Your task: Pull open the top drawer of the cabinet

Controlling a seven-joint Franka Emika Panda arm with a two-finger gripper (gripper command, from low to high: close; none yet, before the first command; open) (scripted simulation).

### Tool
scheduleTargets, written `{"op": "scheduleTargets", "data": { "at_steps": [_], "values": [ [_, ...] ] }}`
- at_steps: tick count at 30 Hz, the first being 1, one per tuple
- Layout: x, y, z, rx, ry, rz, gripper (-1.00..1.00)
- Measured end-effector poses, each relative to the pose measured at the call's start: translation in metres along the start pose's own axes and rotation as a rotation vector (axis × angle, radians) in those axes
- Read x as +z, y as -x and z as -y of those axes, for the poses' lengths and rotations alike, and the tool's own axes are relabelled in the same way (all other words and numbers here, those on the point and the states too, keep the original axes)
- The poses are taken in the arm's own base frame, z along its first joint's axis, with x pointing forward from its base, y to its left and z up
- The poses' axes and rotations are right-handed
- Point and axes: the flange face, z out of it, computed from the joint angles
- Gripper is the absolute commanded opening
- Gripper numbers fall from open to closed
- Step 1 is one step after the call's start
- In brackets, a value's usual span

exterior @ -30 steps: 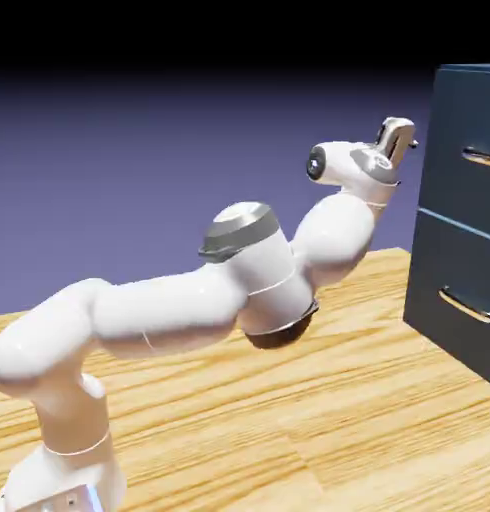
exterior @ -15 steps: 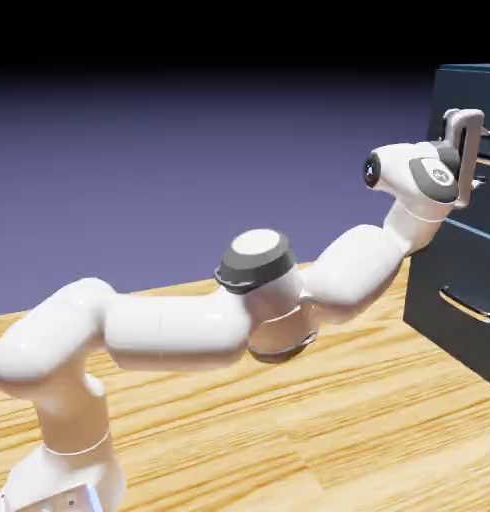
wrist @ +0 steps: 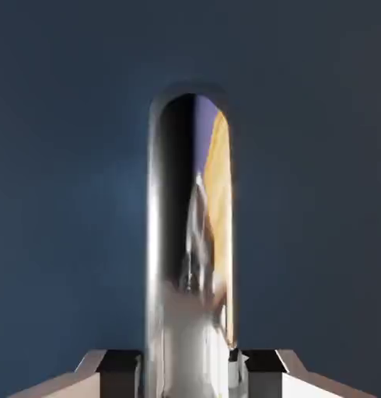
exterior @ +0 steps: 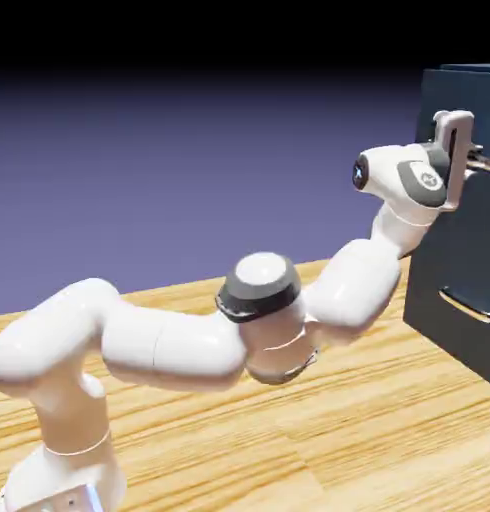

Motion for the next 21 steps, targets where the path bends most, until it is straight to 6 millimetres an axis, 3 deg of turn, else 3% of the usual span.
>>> {"op": "scheduleTargets", "data": {
  "at_steps": [10,21],
  "values": [
    [-0.072,0.000,0.000,0.000,-0.001,0.000,-1.00],
    [-0.175,0.000,0.000,0.000,-0.001,0.001,-1.00]
  ]
}}
